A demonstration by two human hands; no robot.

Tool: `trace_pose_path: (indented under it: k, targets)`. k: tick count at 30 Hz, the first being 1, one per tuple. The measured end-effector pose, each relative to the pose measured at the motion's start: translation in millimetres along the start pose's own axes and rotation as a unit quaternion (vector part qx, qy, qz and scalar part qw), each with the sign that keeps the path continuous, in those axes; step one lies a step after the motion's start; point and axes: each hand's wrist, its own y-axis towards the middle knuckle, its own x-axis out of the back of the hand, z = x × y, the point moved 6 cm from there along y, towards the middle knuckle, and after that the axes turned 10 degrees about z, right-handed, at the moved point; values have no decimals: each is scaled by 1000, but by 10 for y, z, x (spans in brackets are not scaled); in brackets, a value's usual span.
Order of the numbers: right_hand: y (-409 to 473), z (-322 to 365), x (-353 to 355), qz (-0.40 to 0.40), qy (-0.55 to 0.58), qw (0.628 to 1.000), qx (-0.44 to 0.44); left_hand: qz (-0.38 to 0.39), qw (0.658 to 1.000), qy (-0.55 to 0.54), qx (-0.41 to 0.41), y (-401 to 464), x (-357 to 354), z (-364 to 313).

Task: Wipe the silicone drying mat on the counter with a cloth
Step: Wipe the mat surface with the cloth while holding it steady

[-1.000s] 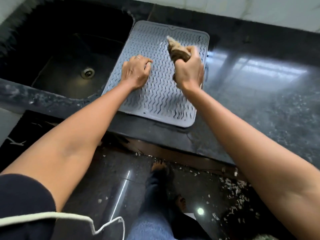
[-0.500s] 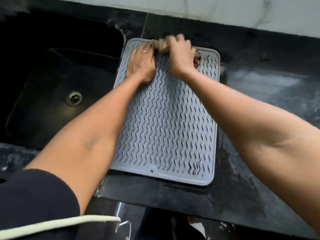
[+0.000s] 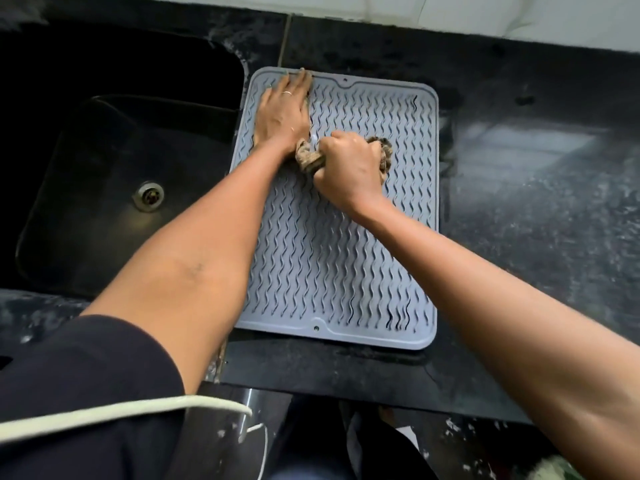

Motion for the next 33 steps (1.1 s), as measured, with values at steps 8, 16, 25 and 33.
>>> trace_pose_path:
  k: [8, 16, 25, 33]
  targets:
    - [849, -423, 555, -142, 140, 968, -155, -29, 999, -25, -10, -20, -11, 4]
    - [613, -220, -49, -83, 20, 988, -125, -19, 997, -62, 32, -21, -11, 53]
    - [-626, 173, -215, -39, 42, 997, -56, -1, 1000, -9, -9, -73, 15, -17]
    - [139, -109, 311, -120, 117, 974, -149, 36, 998, 15, -53, -558, -32, -13]
